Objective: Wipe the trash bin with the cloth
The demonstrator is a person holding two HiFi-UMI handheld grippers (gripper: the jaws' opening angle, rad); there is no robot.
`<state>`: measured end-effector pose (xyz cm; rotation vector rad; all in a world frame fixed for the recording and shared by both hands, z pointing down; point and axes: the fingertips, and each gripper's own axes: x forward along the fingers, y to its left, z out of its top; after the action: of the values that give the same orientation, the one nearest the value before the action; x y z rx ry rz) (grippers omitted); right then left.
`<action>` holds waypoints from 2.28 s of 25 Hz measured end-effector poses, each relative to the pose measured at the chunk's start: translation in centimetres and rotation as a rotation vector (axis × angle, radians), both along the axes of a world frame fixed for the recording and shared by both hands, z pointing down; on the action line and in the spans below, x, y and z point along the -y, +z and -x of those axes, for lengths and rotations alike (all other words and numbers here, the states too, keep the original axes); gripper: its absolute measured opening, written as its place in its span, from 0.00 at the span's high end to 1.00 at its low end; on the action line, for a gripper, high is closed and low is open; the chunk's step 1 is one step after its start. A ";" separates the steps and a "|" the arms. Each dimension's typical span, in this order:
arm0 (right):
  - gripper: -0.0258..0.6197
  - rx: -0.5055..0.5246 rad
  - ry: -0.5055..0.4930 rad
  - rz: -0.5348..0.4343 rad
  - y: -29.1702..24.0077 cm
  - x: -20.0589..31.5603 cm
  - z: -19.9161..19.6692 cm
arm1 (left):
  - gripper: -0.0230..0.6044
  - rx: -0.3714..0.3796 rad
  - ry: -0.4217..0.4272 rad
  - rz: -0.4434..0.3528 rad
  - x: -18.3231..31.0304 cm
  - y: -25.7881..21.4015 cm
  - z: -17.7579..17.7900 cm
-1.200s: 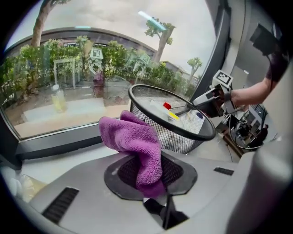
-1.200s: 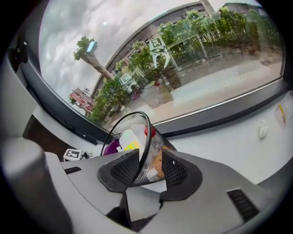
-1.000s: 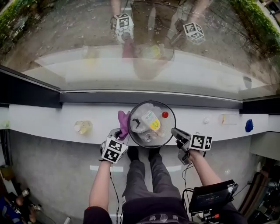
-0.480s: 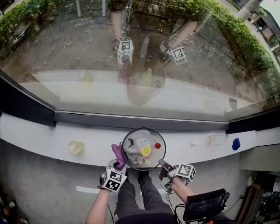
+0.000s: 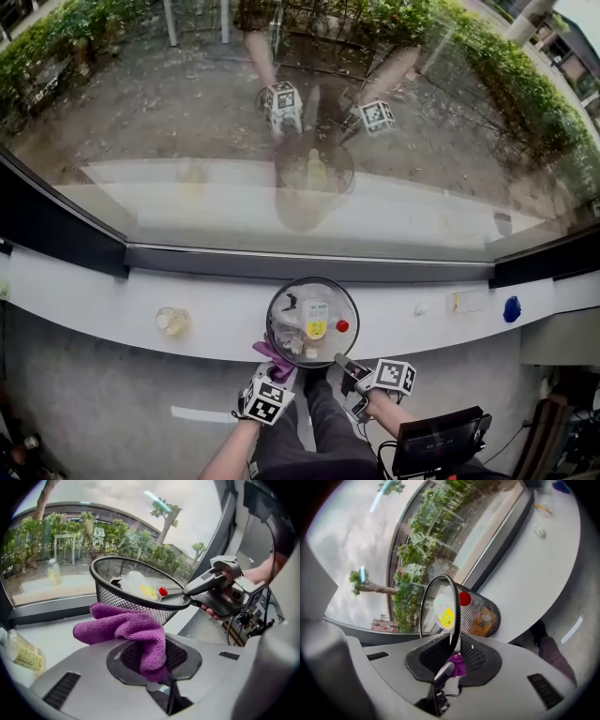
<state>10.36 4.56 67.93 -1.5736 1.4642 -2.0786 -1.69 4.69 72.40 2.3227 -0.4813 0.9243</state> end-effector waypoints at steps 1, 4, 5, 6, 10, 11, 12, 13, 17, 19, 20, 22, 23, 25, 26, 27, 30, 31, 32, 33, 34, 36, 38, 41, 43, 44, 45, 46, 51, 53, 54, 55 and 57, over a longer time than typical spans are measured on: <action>0.88 -0.047 -0.039 -0.012 -0.2 0.1 -0.4 | 0.86 -0.008 -0.004 0.002 0.2 0.0 0.0; 0.78 -0.187 -0.160 -0.061 -0.8 1.3 -2.5 | 0.86 -0.008 -0.023 -0.016 1.6 -0.2 0.8; 0.76 -0.234 -0.201 -0.082 -0.9 2.1 -3.4 | 0.86 -0.009 -0.033 -0.020 2.1 -0.3 1.1; 0.74 -0.280 -0.235 -0.106 -1.1 3.3 -4.5 | 0.86 -0.009 -0.041 -0.025 2.6 -0.3 1.4; 0.74 -0.370 -0.371 -0.195 -1.8 8.3 -5.6 | 0.86 0.018 -0.065 -0.048 4.2 -0.3 2.7; 0.74 -0.371 -0.422 -0.200 -1.6 9.0 -5.0 | 0.86 0.028 -0.079 -0.051 4.6 -0.2 3.1; 0.74 -0.367 -0.469 -0.197 -1.2 9.3 -4.5 | 0.86 0.036 -0.095 -0.051 5.0 -0.1 3.5; 0.74 -0.360 -0.502 -0.189 -0.9 9.3 -4.0 | 0.86 0.043 -0.109 -0.050 5.3 -0.1 3.8; 0.84 -0.282 -0.453 -0.151 -0.5 8.6 -2.9 | 0.86 0.064 -0.151 -0.067 6.1 0.1 4.7; 0.86 -0.219 -0.317 -0.112 -0.4 8.1 -2.9 | 0.86 0.062 -0.168 -0.064 5.9 0.1 4.8; 0.87 -0.183 -0.241 -0.090 -0.4 7.8 -2.9 | 0.86 0.060 -0.172 -0.055 5.5 0.2 4.6; 0.87 -0.142 -0.146 -0.060 -0.5 7.2 -2.7 | 0.86 0.057 -0.158 -0.035 4.2 0.6 3.8; 0.87 -0.145 -0.129 -0.052 -0.6 6.8 -2.6 | 0.86 0.053 -0.148 -0.024 3.5 0.7 3.3; 0.87 -0.163 -0.113 -0.041 -0.6 6.0 -2.6 | 0.86 0.030 -0.133 0.001 2.1 0.9 1.8; 0.87 -0.165 -0.100 -0.033 -0.5 5.5 -2.6 | 0.86 0.013 -0.122 0.013 1.3 0.9 0.9; 0.87 -0.163 -0.087 -0.023 -0.4 5.1 -2.7 | 0.86 0.000 -0.108 0.024 0.6 0.9 -0.2; 0.87 -0.161 -0.055 0.005 -0.2 4.2 -2.8 | 0.86 -0.003 -0.095 0.053 -0.6 1.0 -2.3; 0.87 -0.156 -0.046 0.017 -0.1 3.9 -2.7 | 0.86 -0.006 -0.105 0.063 -0.7 1.1 -2.3; 0.87 -0.147 -0.039 0.029 -0.1 3.5 -2.6 | 0.86 -0.010 -0.116 0.071 -0.6 1.2 -2.2; 0.87 -0.135 -0.040 0.040 0.0 3.1 -2.4 | 0.86 -0.011 -0.126 0.075 -0.5 1.2 -1.9; 0.87 -0.120 -0.051 0.046 -0.1 2.7 -2.0 | 0.86 -0.009 -0.135 0.073 -0.3 1.2 -1.4; 0.85 -0.090 -0.107 0.041 -0.4 1.9 -0.8 | 0.86 0.001 -0.175 0.055 0.8 1.0 -0.2; 0.83 -0.102 -0.191 0.015 -0.7 1.6 0.6 | 0.86 0.005 -0.229 0.041 2.5 0.7 1.0; 0.68 -0.181 -0.290 -0.020 -1.4 2.3 1.2 | 0.86 0.013 -0.254 -0.008 5.8 0.1 2.1; 0.65 -0.227 -0.317 -0.056 -2.3 3.2 0.2 | 0.86 0.024 -0.231 -0.039 7.0 0.1 2.3; 0.65 -0.260 -0.323 -0.080 -2.7 3.9 -1.0 | 0.86 0.027 -0.221 -0.045 7.2 0.2 2.2; 0.65 -0.297 -0.328 -0.103 -3.0 4.7 -2.4 | 0.86 0.027 -0.218 -0.044 7.3 0.2 2.2; 0.64 -0.333 -0.336 -0.121 -3.4 5.5 -3.7 | 0.86 0.023 -0.222 -0.042 7.4 0.0 2.2; 0.63 -0.354 -0.409 -0.133 -3.8 8.8 -4.6 | 0.86 0.025 -0.225 -0.039 7.2 -1.4 3.5; 0.79 -0.308 -0.396 -0.104 -2.0 9.2 -5.4 | 0.86 0.019 -0.216 -0.033 7.8 -0.2 2.6; 0.83 -0.282 -0.358 -0.086 -1.1 9.1 -6.1 | 0.86 0.013 -0.220 -0.027 8.0 0.5 2.0; 0.85 -0.249 -0.308 -0.071 -0.6 9.0 -6.5 | 0.86 0.009 -0.230 -0.023 8.1 0.8 1.7; 0.86 -0.172 -0.212 -0.046 -1.0 8.4 -5.9 | 0.86 0.009 -0.249 -0.021 7.4 0.6 1.6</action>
<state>16.30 -3.83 66.89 -1.6823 1.7968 -2.0419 -3.31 -2.70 72.99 2.2146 -0.7669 0.8132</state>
